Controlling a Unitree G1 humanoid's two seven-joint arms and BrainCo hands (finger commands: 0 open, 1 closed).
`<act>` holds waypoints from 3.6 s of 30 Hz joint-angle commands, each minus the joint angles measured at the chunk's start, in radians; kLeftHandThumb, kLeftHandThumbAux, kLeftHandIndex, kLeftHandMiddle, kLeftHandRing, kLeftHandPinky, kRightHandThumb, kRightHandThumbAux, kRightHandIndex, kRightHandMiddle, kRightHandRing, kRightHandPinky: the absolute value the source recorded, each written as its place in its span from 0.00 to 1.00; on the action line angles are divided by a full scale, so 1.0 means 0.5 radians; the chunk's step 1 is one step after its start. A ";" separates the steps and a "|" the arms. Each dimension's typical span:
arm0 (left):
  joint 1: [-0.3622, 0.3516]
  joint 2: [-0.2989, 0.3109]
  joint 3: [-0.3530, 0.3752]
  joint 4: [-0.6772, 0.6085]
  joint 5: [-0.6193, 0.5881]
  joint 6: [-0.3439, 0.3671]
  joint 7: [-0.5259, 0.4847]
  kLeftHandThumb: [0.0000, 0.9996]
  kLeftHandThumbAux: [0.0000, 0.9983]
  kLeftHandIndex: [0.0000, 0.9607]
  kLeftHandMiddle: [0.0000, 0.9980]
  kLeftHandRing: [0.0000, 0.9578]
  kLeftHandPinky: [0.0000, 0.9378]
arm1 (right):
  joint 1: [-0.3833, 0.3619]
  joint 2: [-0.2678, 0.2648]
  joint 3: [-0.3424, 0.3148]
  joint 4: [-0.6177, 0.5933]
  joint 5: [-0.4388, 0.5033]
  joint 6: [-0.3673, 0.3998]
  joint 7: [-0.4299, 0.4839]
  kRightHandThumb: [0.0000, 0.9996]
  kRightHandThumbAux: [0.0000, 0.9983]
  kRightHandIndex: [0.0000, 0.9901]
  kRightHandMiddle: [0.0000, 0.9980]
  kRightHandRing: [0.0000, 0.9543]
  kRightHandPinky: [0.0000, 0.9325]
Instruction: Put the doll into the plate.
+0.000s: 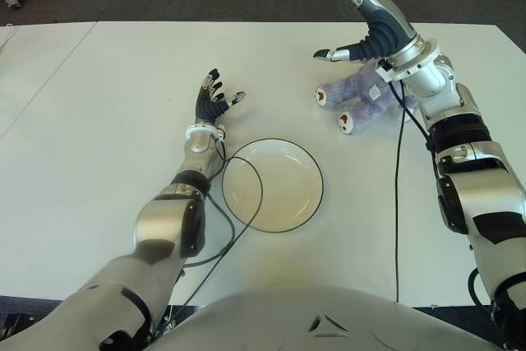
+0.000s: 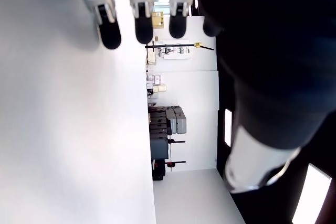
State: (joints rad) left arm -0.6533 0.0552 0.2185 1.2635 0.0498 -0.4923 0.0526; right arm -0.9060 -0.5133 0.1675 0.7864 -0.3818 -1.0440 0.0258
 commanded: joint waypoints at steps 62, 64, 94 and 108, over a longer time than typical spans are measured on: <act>0.229 -0.080 0.013 0.185 -0.007 0.229 -0.012 0.00 0.82 0.06 0.07 0.10 0.16 | -0.065 -0.321 0.216 1.163 -0.386 1.278 -0.435 0.26 0.64 0.24 0.00 0.00 0.00; 0.230 -0.080 0.015 0.185 -0.009 0.227 -0.020 0.00 0.83 0.06 0.08 0.10 0.16 | -0.057 -0.297 0.220 1.161 -0.387 1.287 -0.419 0.31 0.65 0.22 0.00 0.00 0.00; 0.228 -0.108 0.007 0.180 -0.005 0.200 -0.004 0.00 0.83 0.05 0.07 0.10 0.15 | -0.129 -0.212 0.286 1.152 -0.433 1.261 -0.471 0.39 0.71 0.17 0.00 0.00 0.00; 0.230 -0.106 0.008 0.181 -0.008 0.208 -0.011 0.00 0.84 0.05 0.08 0.10 0.16 | -0.122 -0.202 0.275 1.154 -0.417 1.279 -0.484 0.44 0.72 0.16 0.00 0.00 0.01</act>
State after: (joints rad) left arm -0.6544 0.0472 0.2193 1.2635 0.0494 -0.4923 0.0579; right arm -0.9670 -0.6300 0.3014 1.3628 -0.5877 -0.4087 -0.2189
